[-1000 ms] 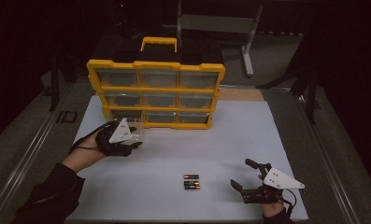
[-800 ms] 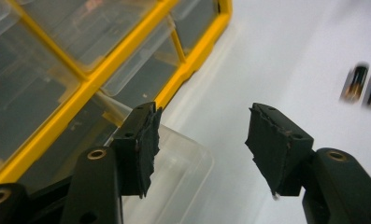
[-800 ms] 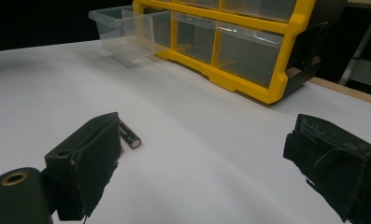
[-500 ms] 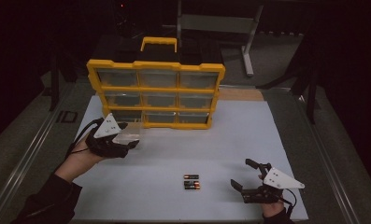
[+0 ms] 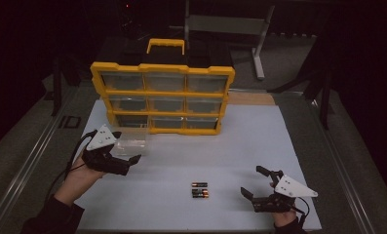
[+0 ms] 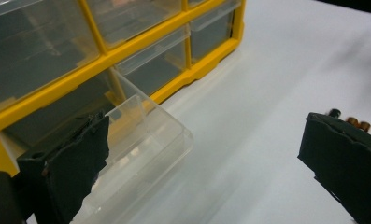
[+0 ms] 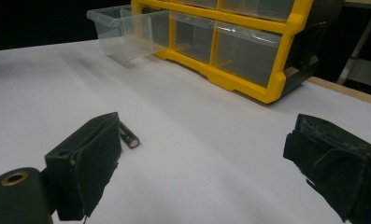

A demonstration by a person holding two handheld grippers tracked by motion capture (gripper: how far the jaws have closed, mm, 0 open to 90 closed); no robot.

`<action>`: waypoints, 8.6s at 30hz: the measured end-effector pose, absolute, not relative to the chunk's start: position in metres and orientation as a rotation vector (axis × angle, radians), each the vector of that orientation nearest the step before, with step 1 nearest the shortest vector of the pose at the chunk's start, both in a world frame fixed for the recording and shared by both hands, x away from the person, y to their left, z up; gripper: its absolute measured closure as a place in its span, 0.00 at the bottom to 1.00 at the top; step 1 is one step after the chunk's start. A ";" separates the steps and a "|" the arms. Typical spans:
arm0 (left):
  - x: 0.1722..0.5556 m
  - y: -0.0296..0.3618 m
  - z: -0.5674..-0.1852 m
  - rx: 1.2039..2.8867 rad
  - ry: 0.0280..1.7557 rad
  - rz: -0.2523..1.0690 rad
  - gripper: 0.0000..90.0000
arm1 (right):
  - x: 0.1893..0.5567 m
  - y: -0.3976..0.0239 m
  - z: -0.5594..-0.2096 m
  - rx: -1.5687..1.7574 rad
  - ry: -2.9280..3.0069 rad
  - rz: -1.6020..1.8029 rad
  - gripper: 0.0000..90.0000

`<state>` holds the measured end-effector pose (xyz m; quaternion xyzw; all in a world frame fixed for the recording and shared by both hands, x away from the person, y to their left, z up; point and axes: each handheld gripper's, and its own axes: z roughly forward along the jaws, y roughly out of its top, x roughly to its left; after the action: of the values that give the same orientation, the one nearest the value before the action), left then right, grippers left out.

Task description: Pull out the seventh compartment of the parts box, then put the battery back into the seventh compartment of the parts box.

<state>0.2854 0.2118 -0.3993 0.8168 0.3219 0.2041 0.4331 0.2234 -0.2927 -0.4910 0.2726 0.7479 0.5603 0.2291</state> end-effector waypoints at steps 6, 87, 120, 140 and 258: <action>0.277 0.217 -0.405 1.959 0.838 0.504 0.01 | 0.224 -0.293 -0.491 0.750 2.057 1.543 0.10; 0.244 0.205 -0.510 1.948 0.714 0.372 0.00 | 0.224 -0.292 -0.493 0.749 2.078 1.529 0.10; 0.271 0.183 -0.429 1.957 0.482 0.254 0.00 | 0.226 -0.292 -0.493 0.748 2.080 1.532 0.10; 0.292 0.139 -0.416 2.020 0.305 0.188 0.02 | 0.226 -0.292 -0.493 0.751 2.083 1.538 0.10; 0.332 0.022 -0.517 2.428 0.072 0.000 0.83 | 0.227 -0.291 -0.495 0.760 2.104 1.528 0.10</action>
<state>0.3315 0.0218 -0.5170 0.9368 0.0277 -0.0002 0.3487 0.2268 -0.2913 -0.4951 0.2740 0.7585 0.5510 0.2144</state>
